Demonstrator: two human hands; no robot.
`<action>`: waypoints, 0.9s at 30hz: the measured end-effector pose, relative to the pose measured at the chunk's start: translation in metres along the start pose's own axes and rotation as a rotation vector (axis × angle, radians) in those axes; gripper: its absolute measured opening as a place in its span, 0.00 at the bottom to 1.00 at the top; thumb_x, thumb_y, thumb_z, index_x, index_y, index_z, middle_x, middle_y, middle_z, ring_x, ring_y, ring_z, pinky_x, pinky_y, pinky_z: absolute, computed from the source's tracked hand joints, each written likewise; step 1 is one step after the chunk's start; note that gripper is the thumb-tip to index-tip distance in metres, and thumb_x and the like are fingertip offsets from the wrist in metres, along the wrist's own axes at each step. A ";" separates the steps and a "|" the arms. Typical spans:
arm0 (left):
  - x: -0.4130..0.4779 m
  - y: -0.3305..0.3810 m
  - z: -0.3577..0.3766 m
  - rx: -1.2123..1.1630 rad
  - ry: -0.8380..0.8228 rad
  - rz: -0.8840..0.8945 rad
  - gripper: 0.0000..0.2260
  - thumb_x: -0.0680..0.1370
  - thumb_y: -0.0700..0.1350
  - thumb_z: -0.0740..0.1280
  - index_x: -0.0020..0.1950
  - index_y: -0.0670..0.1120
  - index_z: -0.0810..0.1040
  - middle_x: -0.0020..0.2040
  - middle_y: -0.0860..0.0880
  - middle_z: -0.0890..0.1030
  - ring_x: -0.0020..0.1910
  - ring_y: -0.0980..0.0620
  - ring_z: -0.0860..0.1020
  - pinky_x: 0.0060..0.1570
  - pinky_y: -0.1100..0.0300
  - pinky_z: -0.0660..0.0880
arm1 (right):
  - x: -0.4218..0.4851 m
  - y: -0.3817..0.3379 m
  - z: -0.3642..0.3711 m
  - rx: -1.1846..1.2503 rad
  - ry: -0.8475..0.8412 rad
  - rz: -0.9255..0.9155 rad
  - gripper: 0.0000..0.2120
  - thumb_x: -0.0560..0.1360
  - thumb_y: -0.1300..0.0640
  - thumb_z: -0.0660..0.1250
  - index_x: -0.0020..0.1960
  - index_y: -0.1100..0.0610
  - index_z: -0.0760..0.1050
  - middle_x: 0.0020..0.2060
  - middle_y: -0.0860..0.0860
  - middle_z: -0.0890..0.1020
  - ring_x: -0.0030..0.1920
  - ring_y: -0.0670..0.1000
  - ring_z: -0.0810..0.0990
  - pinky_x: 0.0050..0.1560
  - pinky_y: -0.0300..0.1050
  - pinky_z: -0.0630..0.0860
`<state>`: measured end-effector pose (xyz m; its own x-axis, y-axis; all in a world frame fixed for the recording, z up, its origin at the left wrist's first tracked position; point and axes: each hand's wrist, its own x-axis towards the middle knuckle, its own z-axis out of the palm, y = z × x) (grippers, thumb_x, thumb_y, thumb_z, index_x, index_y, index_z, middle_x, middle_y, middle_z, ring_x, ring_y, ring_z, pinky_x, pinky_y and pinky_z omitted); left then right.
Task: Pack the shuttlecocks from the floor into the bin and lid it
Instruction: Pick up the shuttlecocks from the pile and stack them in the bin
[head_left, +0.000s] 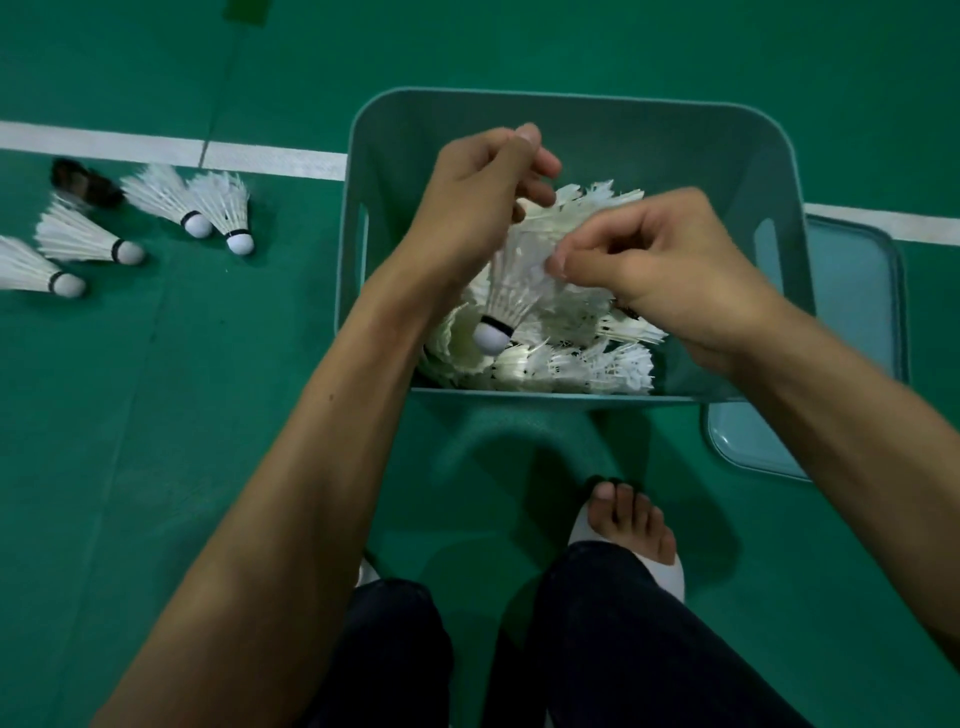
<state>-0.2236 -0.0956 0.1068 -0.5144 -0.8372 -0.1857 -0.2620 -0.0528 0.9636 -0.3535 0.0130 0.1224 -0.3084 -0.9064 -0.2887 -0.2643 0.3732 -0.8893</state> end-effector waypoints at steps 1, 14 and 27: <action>-0.002 0.000 -0.005 0.045 0.018 0.018 0.12 0.85 0.45 0.60 0.49 0.44 0.81 0.41 0.50 0.81 0.36 0.63 0.77 0.39 0.69 0.72 | -0.002 0.004 -0.001 -0.006 0.068 0.030 0.02 0.71 0.62 0.78 0.41 0.57 0.87 0.31 0.45 0.85 0.31 0.38 0.80 0.39 0.31 0.73; -0.020 0.019 -0.024 1.003 -0.204 -0.343 0.10 0.78 0.35 0.57 0.55 0.41 0.74 0.55 0.40 0.77 0.47 0.41 0.74 0.46 0.51 0.69 | 0.004 0.017 0.049 -0.126 0.079 0.267 0.04 0.69 0.60 0.80 0.36 0.55 0.87 0.30 0.48 0.86 0.32 0.47 0.85 0.42 0.47 0.84; -0.018 0.002 -0.022 1.015 -0.473 -0.430 0.09 0.80 0.33 0.56 0.53 0.38 0.75 0.45 0.42 0.76 0.40 0.46 0.77 0.36 0.52 0.75 | 0.027 0.005 0.056 -0.118 -0.222 0.627 0.03 0.79 0.66 0.68 0.48 0.66 0.76 0.34 0.59 0.84 0.29 0.56 0.85 0.33 0.48 0.84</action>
<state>-0.1969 -0.0924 0.1167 -0.4202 -0.5617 -0.7127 -0.9010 0.3519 0.2538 -0.3114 -0.0210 0.0905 -0.2439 -0.5257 -0.8150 -0.1985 0.8496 -0.4886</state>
